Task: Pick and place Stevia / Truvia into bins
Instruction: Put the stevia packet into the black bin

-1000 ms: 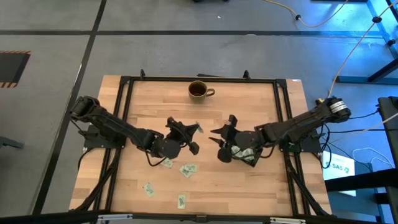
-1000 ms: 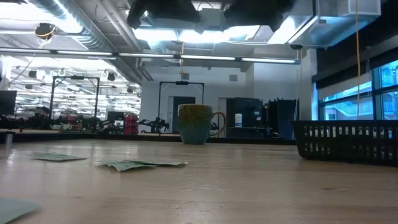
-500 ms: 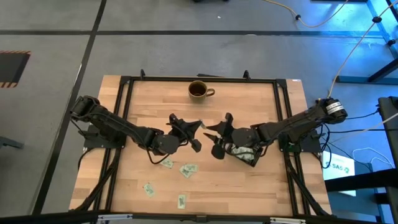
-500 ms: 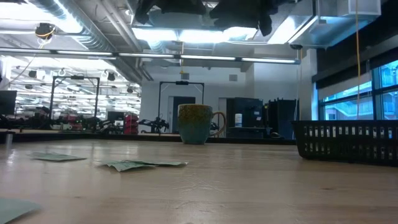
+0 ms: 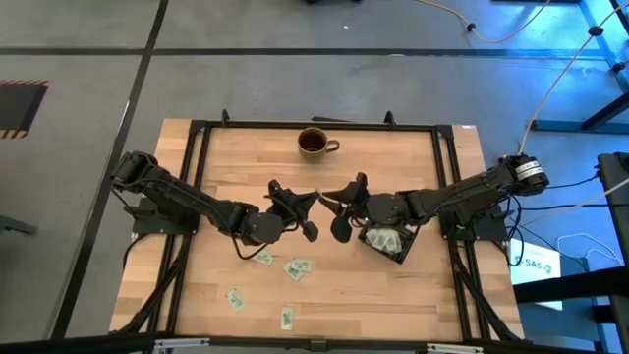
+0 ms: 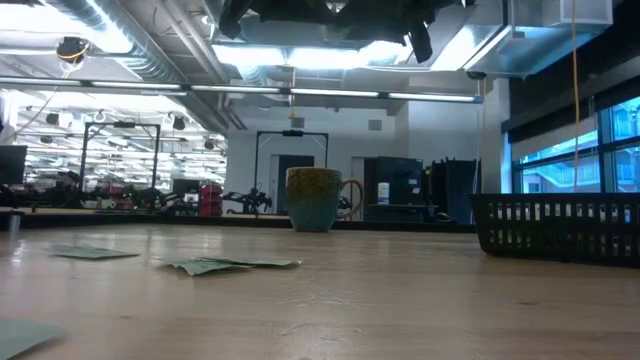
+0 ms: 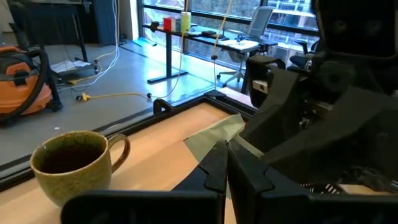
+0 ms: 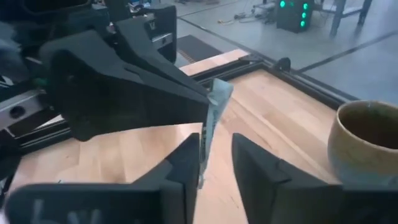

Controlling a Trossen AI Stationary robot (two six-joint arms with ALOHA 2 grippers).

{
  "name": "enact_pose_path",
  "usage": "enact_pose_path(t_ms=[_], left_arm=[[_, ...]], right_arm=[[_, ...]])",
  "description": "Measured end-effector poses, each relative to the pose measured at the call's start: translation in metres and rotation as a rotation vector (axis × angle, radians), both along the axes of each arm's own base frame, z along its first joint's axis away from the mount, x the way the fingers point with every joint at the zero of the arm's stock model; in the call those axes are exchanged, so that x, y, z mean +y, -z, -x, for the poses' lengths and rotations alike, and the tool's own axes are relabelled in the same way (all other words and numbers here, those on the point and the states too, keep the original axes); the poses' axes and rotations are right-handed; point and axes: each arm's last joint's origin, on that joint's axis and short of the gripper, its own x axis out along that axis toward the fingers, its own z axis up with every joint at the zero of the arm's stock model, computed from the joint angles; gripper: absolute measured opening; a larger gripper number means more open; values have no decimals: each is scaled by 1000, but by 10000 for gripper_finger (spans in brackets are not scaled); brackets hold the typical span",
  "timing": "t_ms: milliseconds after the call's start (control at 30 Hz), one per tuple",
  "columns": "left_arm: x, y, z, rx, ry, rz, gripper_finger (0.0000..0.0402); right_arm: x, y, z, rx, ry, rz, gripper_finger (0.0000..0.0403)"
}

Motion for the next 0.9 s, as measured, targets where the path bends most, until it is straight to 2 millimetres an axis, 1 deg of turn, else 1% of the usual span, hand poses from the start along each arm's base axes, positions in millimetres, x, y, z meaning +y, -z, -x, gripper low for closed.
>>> enact_pose_path(t_ms=[200,267,367,567,633,700,800,900], left_arm=[[0,0,0,1,1,-1,4],[0,0,0,11,3,-13,4],[0,0,0,45,21,-49,14],[0,-3,2,54,23,-63,74],[0,-5,5,64,27,-65,90],[-1,-6,10,77,31,-58,100],[-4,-9,18,99,43,-44,106],[-5,-9,27,150,117,-1,105]], right_arm=[[0,0,0,1,-1,-9,25],[0,0,0,2,-7,-10,8],[0,0,0,-3,-4,-24,10],[1,1,1,-5,-1,-43,4],[0,0,5,17,3,-57,3],[-2,-3,12,48,7,-74,3],[-5,-7,28,131,0,-116,2],[-9,-9,49,261,-82,-246,2]])
